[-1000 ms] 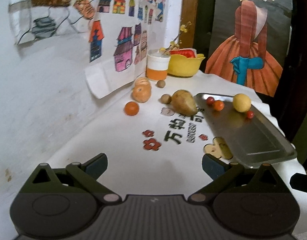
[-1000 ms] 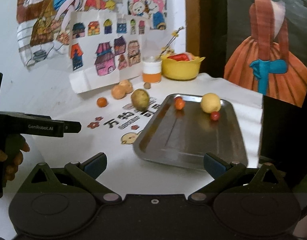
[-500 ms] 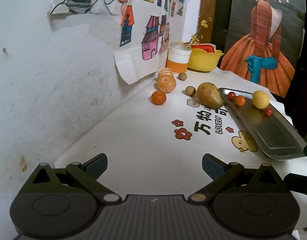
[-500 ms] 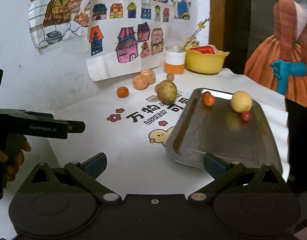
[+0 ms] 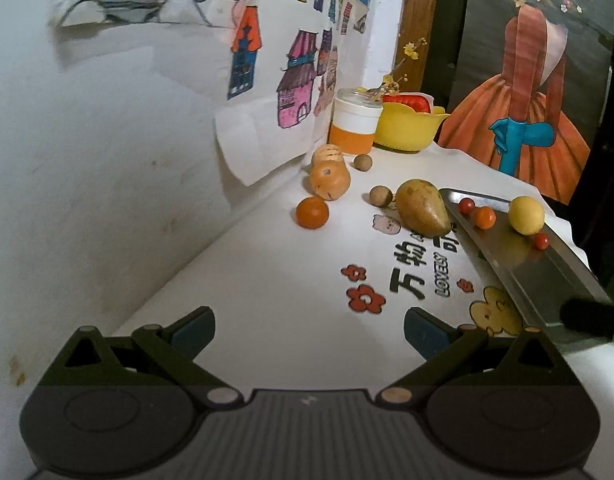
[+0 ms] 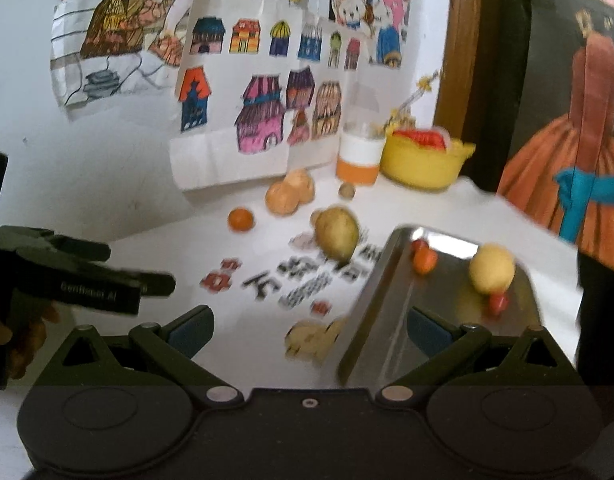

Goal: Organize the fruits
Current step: 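Move the left tool toward a small orange while the right tool approaches the yellow-brown potato, then grasp the yellow-brown potato with the right tool while the left tool grasps the small orange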

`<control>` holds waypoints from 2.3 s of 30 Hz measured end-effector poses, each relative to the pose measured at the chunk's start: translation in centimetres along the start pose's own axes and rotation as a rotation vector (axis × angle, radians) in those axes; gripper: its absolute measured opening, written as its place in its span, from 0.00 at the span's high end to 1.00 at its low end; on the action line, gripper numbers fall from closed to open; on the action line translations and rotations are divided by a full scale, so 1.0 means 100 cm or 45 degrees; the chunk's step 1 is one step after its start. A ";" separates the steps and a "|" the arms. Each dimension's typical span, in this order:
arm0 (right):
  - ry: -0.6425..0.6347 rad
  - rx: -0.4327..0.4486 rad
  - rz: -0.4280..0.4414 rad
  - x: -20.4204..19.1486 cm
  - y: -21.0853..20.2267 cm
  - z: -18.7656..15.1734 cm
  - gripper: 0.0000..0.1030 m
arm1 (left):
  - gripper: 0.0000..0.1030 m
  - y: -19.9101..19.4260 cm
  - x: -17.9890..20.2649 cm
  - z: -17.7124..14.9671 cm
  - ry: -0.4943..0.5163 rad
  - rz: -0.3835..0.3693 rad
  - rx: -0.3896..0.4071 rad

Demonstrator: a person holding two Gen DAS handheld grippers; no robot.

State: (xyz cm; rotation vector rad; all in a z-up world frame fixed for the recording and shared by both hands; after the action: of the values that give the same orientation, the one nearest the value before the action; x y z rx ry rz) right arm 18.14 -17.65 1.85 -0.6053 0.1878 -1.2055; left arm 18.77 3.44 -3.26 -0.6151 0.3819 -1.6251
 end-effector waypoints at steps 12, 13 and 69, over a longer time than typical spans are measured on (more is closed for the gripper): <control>-0.051 0.059 0.013 0.011 0.049 0.042 0.01 | 0.00 0.036 0.000 0.027 0.066 0.013 -0.019; -0.044 0.058 0.018 0.012 0.054 0.044 0.01 | 0.00 0.040 0.000 0.030 0.074 0.016 -0.021; 0.029 -0.118 0.147 0.020 0.199 0.047 0.21 | 0.24 0.131 -0.005 0.065 0.171 0.012 -0.057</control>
State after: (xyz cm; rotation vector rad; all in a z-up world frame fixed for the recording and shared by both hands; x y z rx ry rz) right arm 37.23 -13.48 -4.42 -0.6532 0.2955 -1.0968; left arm 33.18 2.65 -5.71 -0.5384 0.5203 -1.6571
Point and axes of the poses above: each gripper's, at about its wrist camera, not at the fingertips, and y roughly the way its jaws point, x to its right, z to its top, the point moved 6 cm from there along y, roughly the way its jaws point, and after that the axes turned 7 degrees about -z, right-handed, at the moved point
